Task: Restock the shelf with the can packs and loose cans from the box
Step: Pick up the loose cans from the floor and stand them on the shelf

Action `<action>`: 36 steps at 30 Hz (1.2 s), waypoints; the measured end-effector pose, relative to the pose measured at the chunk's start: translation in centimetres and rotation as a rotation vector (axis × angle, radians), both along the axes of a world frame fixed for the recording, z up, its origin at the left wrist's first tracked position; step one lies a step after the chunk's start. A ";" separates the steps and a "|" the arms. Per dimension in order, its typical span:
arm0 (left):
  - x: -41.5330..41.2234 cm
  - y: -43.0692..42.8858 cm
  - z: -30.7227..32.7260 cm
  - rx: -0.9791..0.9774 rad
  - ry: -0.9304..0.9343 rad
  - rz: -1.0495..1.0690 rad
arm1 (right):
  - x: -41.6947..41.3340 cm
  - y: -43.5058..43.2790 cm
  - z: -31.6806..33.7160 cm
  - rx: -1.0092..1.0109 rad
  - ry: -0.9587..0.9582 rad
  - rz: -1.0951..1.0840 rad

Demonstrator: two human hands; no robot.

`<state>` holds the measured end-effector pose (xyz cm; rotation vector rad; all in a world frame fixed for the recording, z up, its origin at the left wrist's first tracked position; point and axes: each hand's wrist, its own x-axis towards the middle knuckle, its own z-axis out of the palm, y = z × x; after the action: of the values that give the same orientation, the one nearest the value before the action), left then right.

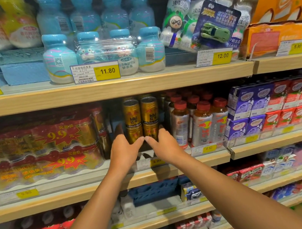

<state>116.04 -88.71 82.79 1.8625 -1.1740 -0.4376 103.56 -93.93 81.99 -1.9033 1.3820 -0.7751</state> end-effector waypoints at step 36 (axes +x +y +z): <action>-40.4 0.7 -30.1 0.421 -0.217 -1.012 | -48.2 14.8 -27.6 0.375 0.174 -0.681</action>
<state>75.60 -87.98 52.64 1.5270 -2.2905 -1.1155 55.31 -79.16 54.36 -1.2269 2.1569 -0.5947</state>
